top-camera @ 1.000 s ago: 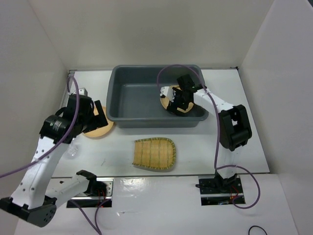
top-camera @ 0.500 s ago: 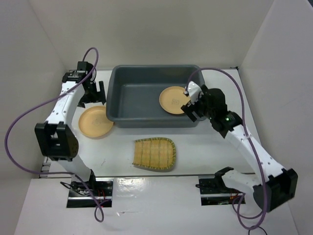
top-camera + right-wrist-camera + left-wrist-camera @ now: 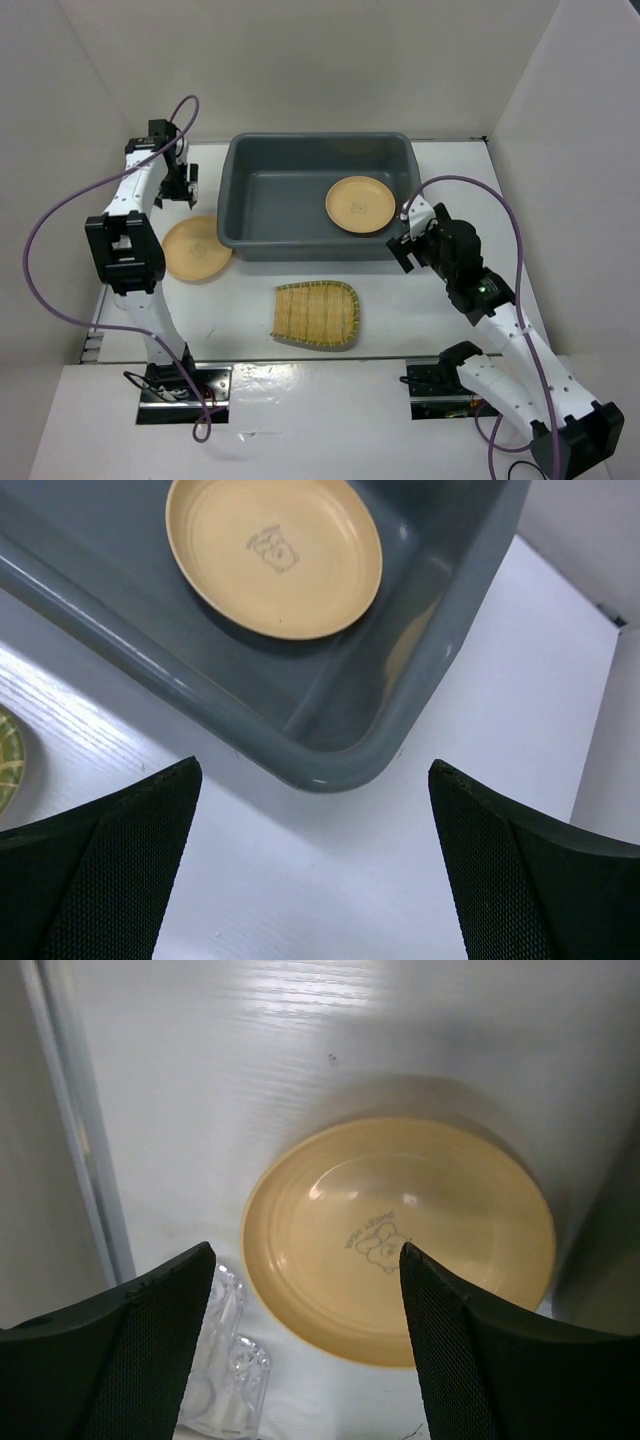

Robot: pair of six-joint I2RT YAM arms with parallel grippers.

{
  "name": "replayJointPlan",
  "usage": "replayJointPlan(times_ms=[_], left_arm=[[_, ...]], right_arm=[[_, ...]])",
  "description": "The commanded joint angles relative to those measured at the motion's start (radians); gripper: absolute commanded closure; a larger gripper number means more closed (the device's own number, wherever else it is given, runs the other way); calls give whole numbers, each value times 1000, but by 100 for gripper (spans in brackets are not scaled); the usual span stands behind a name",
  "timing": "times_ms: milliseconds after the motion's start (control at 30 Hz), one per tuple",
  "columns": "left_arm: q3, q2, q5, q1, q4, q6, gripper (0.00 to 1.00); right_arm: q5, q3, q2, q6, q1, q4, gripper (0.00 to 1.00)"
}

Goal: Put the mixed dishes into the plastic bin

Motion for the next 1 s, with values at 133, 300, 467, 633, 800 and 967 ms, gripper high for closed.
replayJointPlan(times_ms=[133,300,467,633,800,967], left_arm=[[-4,103,-4,13,58,110,18],[-17,154,63,52,78,110,18],[-30,211,76,61,132,110,17],[-20,235,108,61,132,119,17],[-29,246,183,61,132,138,19],[-29,312,218,50,132,147,21]], right_arm=[[90,39,11,16,15,-58,2],[114,4,-53,16,15,-102,2],[136,4,-33,34,15,-93,2],[145,-16,-15,34,15,-84,2],[145,-16,-15,34,15,-75,2],[145,-16,-6,34,15,-75,2]])
